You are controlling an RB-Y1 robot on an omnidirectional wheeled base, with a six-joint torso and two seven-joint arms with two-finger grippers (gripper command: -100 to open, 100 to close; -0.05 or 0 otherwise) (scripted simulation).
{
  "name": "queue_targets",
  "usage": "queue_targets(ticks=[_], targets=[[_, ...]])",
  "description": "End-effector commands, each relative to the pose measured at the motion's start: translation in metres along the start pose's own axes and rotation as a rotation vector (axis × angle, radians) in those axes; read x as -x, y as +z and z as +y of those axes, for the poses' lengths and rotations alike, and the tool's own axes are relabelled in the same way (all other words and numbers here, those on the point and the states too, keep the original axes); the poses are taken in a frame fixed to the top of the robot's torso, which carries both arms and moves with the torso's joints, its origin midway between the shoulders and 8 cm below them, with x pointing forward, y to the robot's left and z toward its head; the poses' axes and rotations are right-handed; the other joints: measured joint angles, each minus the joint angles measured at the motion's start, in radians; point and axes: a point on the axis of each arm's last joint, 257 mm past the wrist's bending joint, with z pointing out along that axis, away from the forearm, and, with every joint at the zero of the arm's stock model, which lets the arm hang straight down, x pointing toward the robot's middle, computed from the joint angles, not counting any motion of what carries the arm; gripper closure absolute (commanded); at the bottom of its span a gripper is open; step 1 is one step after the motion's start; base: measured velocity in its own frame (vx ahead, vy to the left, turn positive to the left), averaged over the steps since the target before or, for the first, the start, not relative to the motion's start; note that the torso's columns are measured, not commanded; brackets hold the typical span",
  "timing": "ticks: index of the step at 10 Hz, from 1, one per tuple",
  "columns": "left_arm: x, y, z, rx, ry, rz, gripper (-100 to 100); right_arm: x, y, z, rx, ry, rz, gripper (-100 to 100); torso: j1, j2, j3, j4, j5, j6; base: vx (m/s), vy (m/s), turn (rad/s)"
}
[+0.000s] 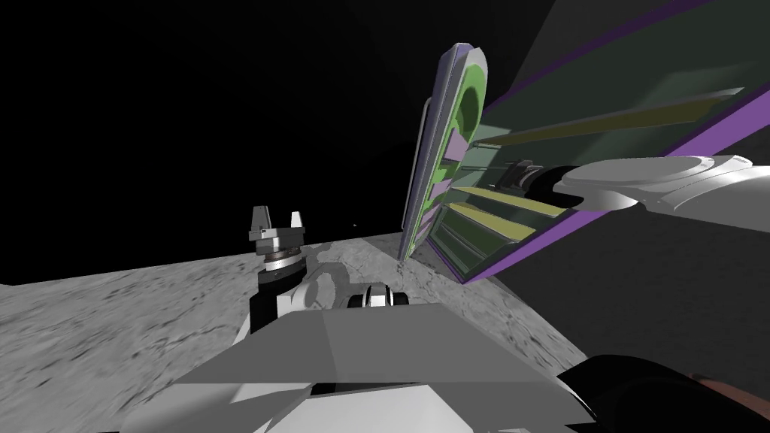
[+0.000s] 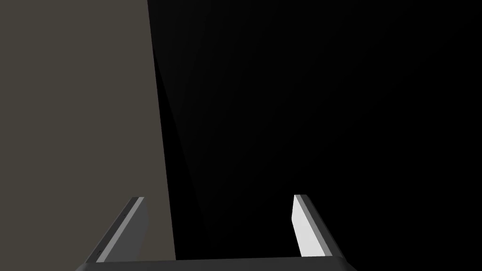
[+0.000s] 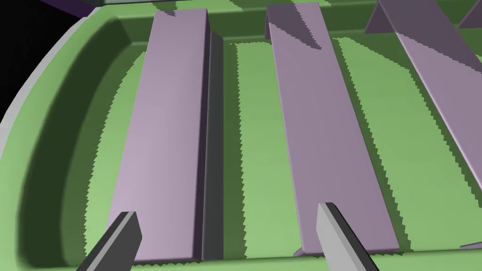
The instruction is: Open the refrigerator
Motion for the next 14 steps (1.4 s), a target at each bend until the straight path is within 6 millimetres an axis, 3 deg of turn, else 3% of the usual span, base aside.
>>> queue_targets(ticks=[1, 2, 3, 6, 8, 10, 14], targets=[[0.000, 0.000, 0.000, 0.000, 0.000, 0.000, 0, 0.004, 0.002, -0.006, -0.001, -0.008, -0.008, -100, -0.001, -0.001, -0.001, 0.000, 0.000, 0.000, 0.037, 0.042, -0.015], [0.000, 0.000, 0.000, 0.000, 0.000, 0.000, 0, 0.004, 0.002, -0.006, -0.001, -0.007, -0.008, -100, -0.004, 0.000, 0.000, 0.000, -0.001, 0.000, 0.013, 0.010, 0.005], [0.000, 0.000, 0.000, 0.000, 0.000, 0.000, 0, 0.012, 0.007, -0.019, -0.005, -0.006, -0.022, -100, -0.007, 0.001, 0.001, 0.000, -0.002, 0.001, 0.049, 0.079, -0.164], [0.000, 0.000, 0.000, 0.000, 0.000, 0.000, 0, 0.015, 0.009, -0.024, -0.006, -0.005, -0.027, -100, -0.005, 0.001, 0.001, 0.000, -0.002, 0.000, 0.037, 0.053, -0.034], [0.000, 0.000, 0.000, 0.000, 0.000, 0.000, 0, 0.026, 0.015, -0.041, -0.012, -0.002, -0.045, -100, -0.004, 0.000, 0.000, 0.000, -0.001, 0.001, 0.067, 0.090, -0.164], [0.000, 0.000, 0.000, 0.000, 0.000, 0.000, 0, 0.023, 0.013, -0.037, -0.011, -0.002, -0.040, -100, -0.004, 0.001, 0.000, 0.000, -0.001, 0.000, 0.021, 0.037, -0.013], [0.000, 0.000, 0.000, 0.000, 0.000, 0.000, 0, 0.061, 0.023, -0.072, -0.012, -0.004, -0.110, -100, -0.003, 0.000, 0.000, 0.000, -0.001, 0.000, 0.045, 0.012, -0.164]])
